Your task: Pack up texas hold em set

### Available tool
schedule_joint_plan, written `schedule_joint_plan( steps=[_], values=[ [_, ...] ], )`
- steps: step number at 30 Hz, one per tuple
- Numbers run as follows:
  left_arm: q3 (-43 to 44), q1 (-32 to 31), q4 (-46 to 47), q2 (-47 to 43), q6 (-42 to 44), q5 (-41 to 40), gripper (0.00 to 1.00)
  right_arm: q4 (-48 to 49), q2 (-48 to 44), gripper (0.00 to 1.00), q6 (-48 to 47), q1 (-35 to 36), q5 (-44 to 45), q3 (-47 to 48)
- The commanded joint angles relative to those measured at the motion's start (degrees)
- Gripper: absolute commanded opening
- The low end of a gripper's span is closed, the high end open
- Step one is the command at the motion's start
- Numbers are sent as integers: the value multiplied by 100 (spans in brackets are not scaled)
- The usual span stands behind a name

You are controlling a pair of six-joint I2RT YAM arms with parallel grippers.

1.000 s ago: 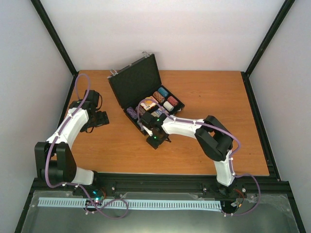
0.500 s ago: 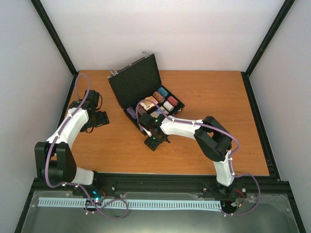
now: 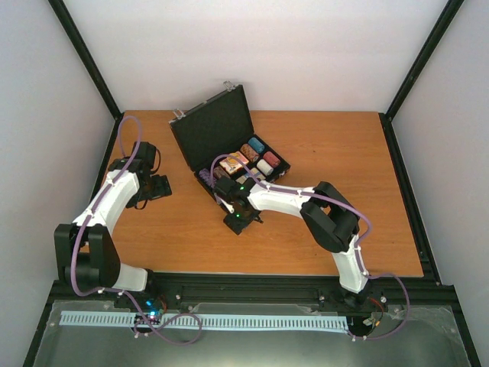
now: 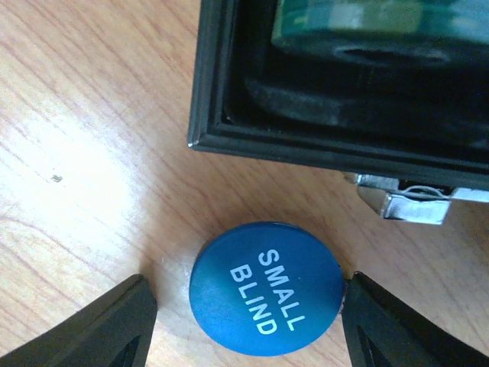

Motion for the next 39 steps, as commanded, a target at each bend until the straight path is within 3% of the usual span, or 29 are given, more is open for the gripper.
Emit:
schedule_joint_plan(
  steps=[1,8,26,39],
  values=[
    [65,23,81,-133,98,15,100,-38,226,67,35,-38,124,-240],
    [82,23,73,-108,95,4,100,-5,182,47,10,-95,3,-396],
    [82,28,91,-58,80,-3,100,-882,-520,48,-257,-95,258,469],
    [54,26,124,-45,86,0,100,-1136,-187,50,-540,-508,506,1656]
  ],
)
